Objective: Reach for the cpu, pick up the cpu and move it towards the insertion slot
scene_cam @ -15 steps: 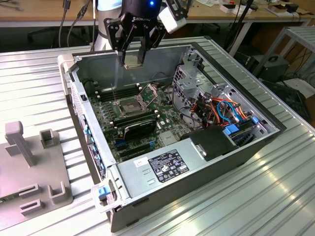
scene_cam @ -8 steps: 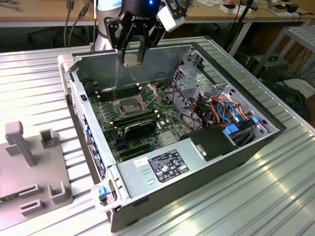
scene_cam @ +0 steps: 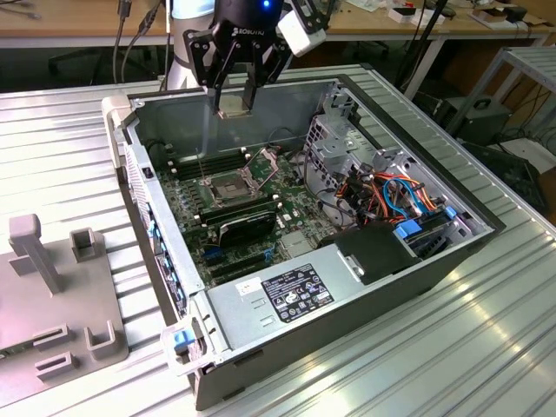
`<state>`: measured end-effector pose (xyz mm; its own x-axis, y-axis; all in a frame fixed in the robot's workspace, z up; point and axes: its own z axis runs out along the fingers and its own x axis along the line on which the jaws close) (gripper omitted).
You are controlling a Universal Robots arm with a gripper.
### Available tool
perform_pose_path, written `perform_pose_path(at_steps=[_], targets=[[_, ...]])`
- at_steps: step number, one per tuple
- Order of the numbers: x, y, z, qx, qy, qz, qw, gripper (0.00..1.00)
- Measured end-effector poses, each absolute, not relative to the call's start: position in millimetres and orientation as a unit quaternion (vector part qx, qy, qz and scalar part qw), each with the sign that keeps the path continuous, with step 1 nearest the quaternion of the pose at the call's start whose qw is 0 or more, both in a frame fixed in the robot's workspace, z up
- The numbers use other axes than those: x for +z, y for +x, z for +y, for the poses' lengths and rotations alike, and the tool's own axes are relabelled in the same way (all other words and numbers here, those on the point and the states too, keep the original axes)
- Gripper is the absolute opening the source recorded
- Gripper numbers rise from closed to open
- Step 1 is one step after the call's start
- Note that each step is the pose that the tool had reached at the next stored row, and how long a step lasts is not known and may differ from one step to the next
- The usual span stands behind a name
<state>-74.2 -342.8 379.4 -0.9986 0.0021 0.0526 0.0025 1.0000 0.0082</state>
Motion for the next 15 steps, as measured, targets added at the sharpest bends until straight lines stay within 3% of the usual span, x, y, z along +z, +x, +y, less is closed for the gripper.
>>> perform_pose_path(at_steps=[15], targets=[[379,-73,-332,-0.004,-0.001,-1.000,0.026,0.55]])
